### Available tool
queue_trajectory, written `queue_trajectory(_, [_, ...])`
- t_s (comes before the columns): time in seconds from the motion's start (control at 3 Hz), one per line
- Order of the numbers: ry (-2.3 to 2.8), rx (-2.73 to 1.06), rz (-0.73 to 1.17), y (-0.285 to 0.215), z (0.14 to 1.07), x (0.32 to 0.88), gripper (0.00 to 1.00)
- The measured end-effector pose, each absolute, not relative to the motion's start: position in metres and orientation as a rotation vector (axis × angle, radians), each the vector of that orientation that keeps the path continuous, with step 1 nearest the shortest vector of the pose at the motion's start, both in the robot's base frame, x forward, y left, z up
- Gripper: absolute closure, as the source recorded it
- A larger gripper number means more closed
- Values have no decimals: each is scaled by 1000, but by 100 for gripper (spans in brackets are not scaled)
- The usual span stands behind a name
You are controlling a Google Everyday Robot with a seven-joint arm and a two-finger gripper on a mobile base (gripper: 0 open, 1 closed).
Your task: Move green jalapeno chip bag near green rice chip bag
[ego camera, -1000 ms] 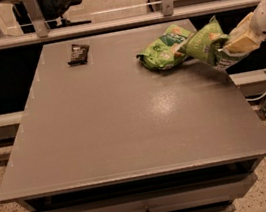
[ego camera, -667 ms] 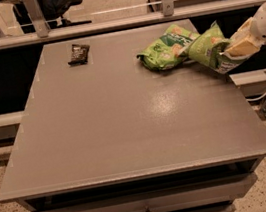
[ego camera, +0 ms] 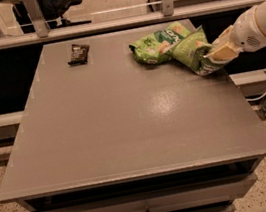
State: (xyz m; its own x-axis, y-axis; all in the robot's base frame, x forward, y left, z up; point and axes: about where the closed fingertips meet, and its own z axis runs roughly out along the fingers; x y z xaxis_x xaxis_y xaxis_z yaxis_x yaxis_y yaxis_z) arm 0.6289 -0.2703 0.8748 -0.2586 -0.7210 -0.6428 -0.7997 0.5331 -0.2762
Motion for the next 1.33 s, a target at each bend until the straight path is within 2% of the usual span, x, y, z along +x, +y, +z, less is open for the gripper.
queue_trajectory(0.33, [2007, -1224, 188, -250, 863, 638, 59])
queue_trajectory(1.0, [1989, -1193, 219, -242, 865, 634, 13])
queue_trajectory(1.33, [1950, -1188, 199, -244, 889, 627, 0])
